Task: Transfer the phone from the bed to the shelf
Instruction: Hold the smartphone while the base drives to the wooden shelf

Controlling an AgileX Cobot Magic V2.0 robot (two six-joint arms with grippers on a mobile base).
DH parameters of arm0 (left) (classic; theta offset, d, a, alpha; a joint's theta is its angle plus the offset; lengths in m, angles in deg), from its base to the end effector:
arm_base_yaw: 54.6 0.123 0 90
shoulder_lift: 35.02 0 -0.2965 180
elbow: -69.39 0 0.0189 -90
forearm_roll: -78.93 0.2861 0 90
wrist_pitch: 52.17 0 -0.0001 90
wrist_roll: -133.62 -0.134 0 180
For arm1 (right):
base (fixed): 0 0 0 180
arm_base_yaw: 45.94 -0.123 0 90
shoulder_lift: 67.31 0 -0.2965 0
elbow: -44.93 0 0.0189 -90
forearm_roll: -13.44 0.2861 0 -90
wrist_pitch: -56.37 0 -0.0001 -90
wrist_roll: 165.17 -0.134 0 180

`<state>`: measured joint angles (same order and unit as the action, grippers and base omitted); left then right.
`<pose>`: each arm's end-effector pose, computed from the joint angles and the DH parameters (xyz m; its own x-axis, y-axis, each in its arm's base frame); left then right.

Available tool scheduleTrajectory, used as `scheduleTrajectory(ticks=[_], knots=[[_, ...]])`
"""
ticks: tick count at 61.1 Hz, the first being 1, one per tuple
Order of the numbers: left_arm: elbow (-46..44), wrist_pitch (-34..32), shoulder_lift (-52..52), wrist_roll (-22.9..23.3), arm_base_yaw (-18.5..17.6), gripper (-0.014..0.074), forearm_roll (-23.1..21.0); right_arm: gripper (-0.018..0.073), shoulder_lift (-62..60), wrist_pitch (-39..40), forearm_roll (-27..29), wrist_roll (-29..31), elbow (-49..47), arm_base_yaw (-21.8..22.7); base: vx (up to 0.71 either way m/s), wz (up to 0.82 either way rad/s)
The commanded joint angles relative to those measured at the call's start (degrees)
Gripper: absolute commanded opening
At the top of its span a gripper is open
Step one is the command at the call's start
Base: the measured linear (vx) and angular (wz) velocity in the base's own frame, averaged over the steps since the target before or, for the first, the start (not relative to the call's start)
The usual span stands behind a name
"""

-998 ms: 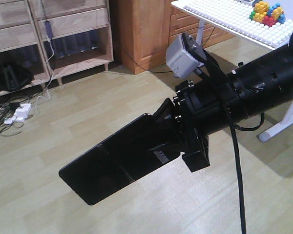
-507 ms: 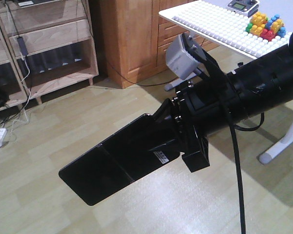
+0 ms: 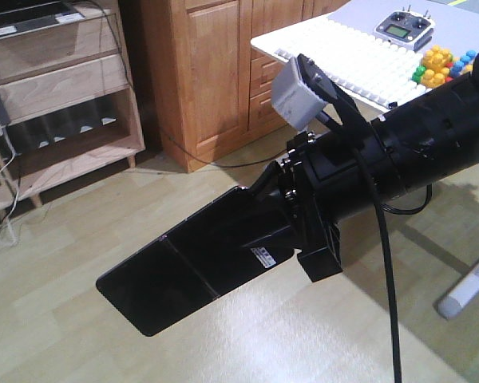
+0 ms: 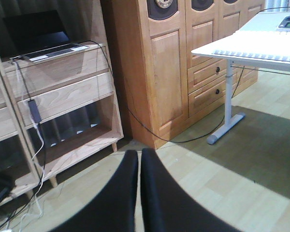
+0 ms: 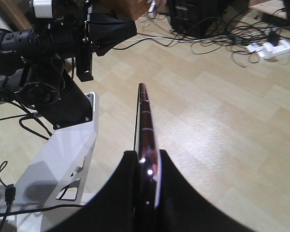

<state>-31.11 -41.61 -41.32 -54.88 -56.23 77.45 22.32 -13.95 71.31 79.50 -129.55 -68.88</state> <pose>0.1223 -0.0041 0.1804 -0.1058 0.1257 -0.9864 0.0465 0.9915 0.1214 0.2563 0.2245 0.3417 -0.2993 -0.5162 -0.8025 -0.9532 0.1236 0.2760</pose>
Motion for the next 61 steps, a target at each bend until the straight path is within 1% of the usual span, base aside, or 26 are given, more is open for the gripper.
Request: scheduleTrajectory(ticks=[1,33,61], knots=[[-1.3,-4.1,0.2,0.3,-0.2,0.0001,-0.5,-0.0002,-2.2,-3.3,4.6,-0.2,-1.5,0.1,0.46,-0.04],[-1.3,-4.1,0.2,0.3,-0.2,0.0001,-0.5,-0.0002,-2.2,-3.3,4.6,-0.2,-1.5,0.1,0.46,0.03],[-1.3,-4.1,0.2,0.3,-0.2,0.0001,-0.5,-0.0002,-2.2,-3.3,4.6,-0.2,-1.5,0.1,0.46,0.26]])
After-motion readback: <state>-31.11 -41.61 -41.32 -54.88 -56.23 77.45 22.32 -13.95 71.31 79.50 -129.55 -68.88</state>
